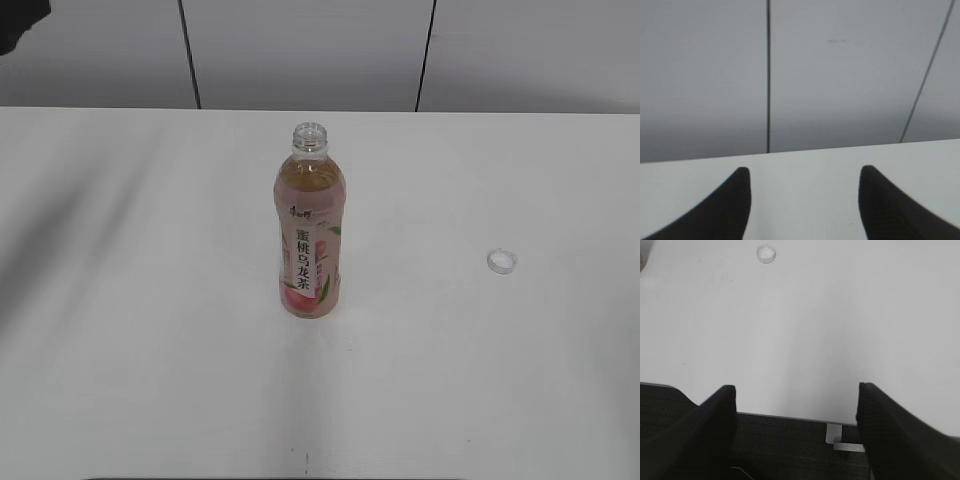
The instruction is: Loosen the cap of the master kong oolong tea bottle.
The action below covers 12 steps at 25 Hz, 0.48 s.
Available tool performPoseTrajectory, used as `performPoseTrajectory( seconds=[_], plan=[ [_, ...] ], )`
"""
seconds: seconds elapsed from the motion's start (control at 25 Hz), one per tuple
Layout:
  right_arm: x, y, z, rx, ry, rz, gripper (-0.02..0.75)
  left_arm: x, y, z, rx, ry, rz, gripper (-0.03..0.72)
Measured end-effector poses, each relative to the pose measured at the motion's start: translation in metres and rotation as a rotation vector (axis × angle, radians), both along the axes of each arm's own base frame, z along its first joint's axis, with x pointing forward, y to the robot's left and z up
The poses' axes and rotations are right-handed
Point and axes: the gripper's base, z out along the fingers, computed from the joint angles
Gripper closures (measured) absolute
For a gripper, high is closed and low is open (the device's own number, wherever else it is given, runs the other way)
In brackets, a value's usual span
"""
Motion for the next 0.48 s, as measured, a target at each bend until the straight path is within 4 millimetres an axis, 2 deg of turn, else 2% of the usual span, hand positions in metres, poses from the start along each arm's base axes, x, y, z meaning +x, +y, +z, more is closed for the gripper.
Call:
performPoseTrajectory(
  seconds=[0.24,0.48],
  plan=[
    [0.000,0.000,0.000,0.000,0.000,0.000,0.172,-0.002,0.018,-0.017,0.063,0.182,0.193,0.347],
    [0.000,0.000,0.000,0.000,0.000,0.000,0.172,-0.018,0.012,-0.041,0.147,0.500,0.230,0.360]
  ],
)
